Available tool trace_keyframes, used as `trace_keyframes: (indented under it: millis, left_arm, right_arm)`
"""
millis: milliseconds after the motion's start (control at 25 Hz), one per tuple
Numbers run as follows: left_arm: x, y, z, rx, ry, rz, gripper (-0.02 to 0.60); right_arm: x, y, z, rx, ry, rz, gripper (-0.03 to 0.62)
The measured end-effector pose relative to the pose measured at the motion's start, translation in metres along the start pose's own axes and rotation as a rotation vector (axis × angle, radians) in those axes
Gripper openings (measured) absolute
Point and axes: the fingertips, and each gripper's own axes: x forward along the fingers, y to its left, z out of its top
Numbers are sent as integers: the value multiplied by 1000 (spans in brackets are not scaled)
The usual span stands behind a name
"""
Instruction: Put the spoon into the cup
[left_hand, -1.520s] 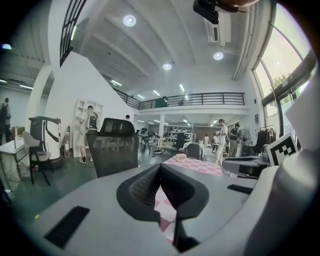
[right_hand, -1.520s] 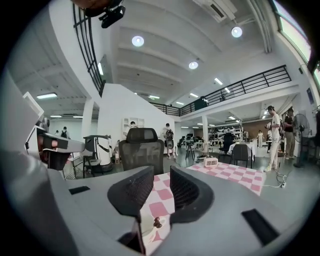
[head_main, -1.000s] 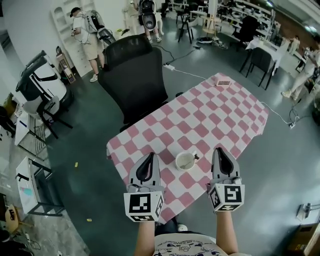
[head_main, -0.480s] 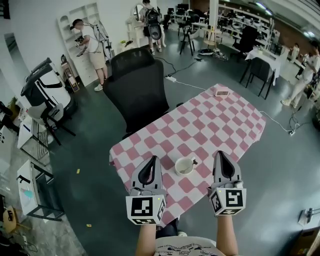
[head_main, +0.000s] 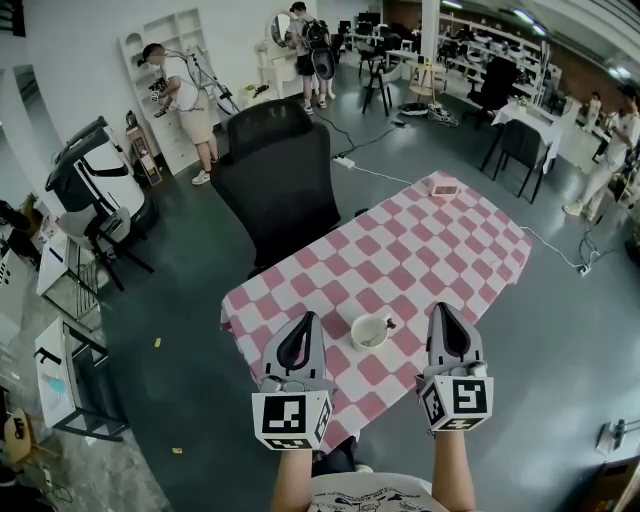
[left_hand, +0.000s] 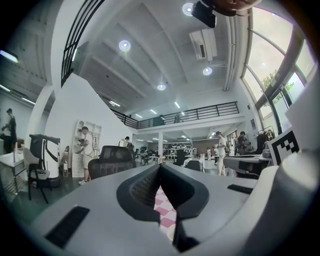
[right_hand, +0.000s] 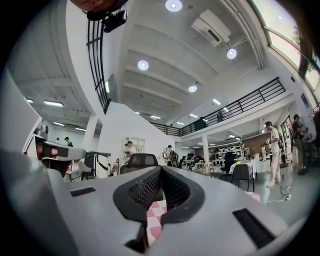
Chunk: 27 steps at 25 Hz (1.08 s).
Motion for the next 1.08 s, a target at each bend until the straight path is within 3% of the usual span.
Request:
trace_keyframes:
  millis: [1080]
  left_arm:
    - [0, 6, -4, 0, 0, 0, 14]
  right_arm:
    - [2, 2, -3, -9, 4, -8, 14]
